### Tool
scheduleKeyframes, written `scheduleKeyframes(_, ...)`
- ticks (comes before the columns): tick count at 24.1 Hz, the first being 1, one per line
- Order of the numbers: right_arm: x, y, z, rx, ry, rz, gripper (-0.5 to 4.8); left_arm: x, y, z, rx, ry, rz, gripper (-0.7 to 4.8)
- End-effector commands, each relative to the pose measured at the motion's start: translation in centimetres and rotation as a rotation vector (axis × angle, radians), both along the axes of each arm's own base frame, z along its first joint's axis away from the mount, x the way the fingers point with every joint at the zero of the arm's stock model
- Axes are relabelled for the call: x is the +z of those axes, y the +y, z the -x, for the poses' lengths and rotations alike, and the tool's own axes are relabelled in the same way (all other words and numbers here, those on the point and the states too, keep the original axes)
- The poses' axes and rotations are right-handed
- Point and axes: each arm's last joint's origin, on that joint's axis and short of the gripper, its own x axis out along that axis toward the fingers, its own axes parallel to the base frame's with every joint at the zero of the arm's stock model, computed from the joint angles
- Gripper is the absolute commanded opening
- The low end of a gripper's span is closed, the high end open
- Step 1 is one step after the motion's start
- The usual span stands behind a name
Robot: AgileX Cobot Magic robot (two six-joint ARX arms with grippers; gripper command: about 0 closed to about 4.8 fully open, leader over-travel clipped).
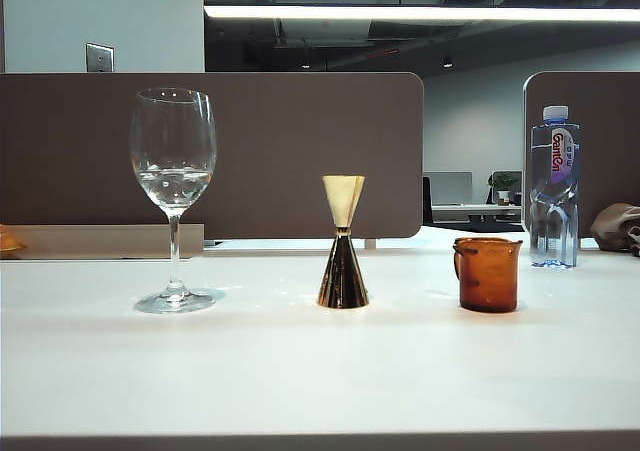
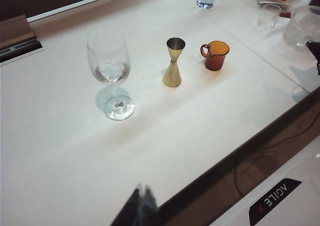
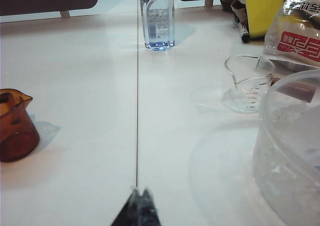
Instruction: Pick up the small amber measuring cup and pour the water in it into the jigger, then pick up the jigger and pour the water in it into the wine glass.
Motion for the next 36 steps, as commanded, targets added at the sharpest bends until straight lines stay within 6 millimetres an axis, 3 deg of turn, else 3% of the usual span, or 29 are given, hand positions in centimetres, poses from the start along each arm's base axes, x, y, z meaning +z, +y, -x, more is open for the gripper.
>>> scheduleKeyframes(1, -0.2, 0.0, 0.0, 0.002, 0.006, 0.005, -0.01, 0.0, 0.0, 0.1, 0.001, 0.002, 0.003, -0.02)
scheduleKeyframes(28, -0.2, 0.0, 0.0, 0.001, 0.006, 0.004, -0.01, 0.3, 0.0, -0.1, 0.001, -0.049, -0.010, -0.02)
scheduleKeyframes(31, -0.2, 0.0, 0.0, 0.001, 0.006, 0.004, -0.01, 1.2, -0.7, -1.2, -0.015, -0.166, 0.070, -0.02)
scheduleKeyframes(33, -0.2, 0.0, 0.0, 0.001, 0.006, 0.004, -0.01, 1.5, -1.9, -3.0, -0.046, -0.324, 0.148, -0.02)
scheduleKeyframes(35, -0.2, 0.0, 0.0, 0.001, 0.006, 0.004, -0.01, 0.3, -3.2, -5.2, -0.054, -0.472, 0.157, -0.02)
scheduleKeyframes(36, -0.2, 0.0, 0.0, 0.001, 0.005, 0.004, -0.01, -1.2, -3.9, -6.5, -0.044, -0.554, 0.151, -0.02)
